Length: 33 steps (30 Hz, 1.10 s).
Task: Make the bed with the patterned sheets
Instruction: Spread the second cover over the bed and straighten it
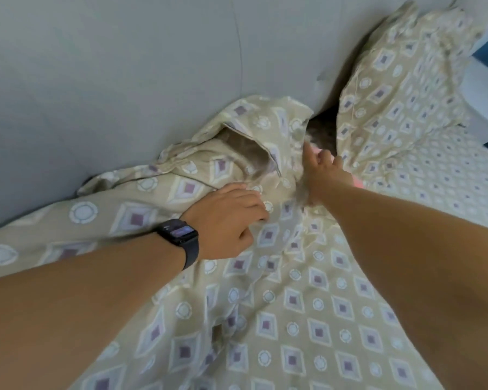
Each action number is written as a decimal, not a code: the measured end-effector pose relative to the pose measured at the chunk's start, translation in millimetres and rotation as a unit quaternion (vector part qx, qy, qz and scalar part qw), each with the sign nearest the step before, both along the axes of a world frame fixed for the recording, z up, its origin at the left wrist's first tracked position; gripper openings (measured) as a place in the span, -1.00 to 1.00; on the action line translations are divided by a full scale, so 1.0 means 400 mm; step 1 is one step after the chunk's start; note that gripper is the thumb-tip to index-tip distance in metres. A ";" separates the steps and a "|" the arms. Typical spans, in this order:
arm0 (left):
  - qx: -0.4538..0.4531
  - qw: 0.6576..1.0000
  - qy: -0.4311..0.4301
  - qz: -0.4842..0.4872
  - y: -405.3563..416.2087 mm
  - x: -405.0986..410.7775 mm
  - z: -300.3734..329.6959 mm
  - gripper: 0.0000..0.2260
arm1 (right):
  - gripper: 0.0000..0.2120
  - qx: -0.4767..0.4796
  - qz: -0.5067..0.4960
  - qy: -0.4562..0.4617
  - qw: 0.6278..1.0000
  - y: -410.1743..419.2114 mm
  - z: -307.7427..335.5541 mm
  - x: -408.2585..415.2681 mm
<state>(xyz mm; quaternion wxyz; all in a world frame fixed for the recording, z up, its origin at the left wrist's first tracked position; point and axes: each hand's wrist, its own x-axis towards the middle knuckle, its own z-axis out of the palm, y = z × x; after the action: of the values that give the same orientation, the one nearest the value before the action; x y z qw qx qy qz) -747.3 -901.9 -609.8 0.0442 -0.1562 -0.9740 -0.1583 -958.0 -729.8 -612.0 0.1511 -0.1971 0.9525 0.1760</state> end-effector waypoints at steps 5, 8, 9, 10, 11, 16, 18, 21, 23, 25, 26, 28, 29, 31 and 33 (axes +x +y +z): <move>-0.008 0.998 -0.046 0.029 0.025 0.009 0.037 -0.63 | -0.29 0.090 0.090 0.103 0.987 0.060 0.057 0.065; -0.042 0.990 -0.121 0.053 0.048 0.012 0.079 -0.62 | -0.46 0.011 -0.047 0.054 0.997 0.131 0.119 0.068; -0.052 0.986 -0.148 0.056 0.065 0.008 0.103 -0.60 | -0.44 0.006 -0.082 0.017 0.996 0.171 0.149 0.068; -0.060 0.981 -0.176 0.055 0.083 0.005 0.123 -0.58 | -0.41 -0.002 -0.098 -0.030 0.995 0.205 0.179 0.070; -0.074 0.976 -0.200 0.052 0.100 0.007 0.145 -0.54 | -0.39 0.017 -0.095 -0.064 0.993 0.234 0.217 0.081; -0.250 0.926 -0.279 0.045 0.139 0.009 0.167 -0.44 | -0.70 0.055 -0.098 -0.111 0.987 0.300 0.307 0.131; -0.310 0.903 -0.285 0.083 0.137 0.013 0.154 -0.42 | -0.82 0.018 -0.103 -0.083 0.991 0.305 0.315 0.144; -0.366 0.874 -0.273 0.164 0.136 0.014 0.147 -0.43 | -0.80 -0.041 -0.052 0.081 0.995 0.346 0.294 0.160; -0.396 0.853 -0.251 0.228 0.136 0.009 0.155 -0.44 | -0.65 -0.089 0.020 0.198 0.976 0.395 0.278 0.145; -0.448 0.811 -0.275 0.258 0.157 0.012 0.168 -0.47 | -0.55 -0.203 0.016 0.161 0.966 0.423 0.283 0.126; -0.472 0.791 -0.292 0.259 0.177 0.012 0.175 -0.48 | -0.53 -0.265 -0.003 0.102 0.959 0.421 0.291 0.121; -0.482 0.781 -0.312 0.246 0.227 -0.002 0.200 -0.50 | -0.56 -0.348 -0.070 -0.088 0.931 0.419 0.291 0.115; -0.440 0.814 -0.298 0.235 0.249 -0.016 0.213 -0.52 | -0.56 -0.377 -0.117 -0.215 0.893 0.418 0.289 0.121; -0.207 0.926 -0.254 0.186 0.276 -0.051 0.206 -0.50 | -0.44 -0.360 -0.188 -0.425 0.809 0.404 0.274 0.148; 0.085 0.933 -0.326 0.123 0.312 -0.064 0.197 -0.23 | -0.39 -0.337 -0.202 -0.492 0.777 0.378 0.254 0.175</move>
<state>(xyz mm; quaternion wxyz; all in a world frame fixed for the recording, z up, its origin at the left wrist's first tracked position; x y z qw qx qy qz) -772.9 -777.0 -531.1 -0.2434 0.0294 -0.9293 -0.2761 -888.1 -578.5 -510.2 0.5555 -0.0986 0.7645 -0.3119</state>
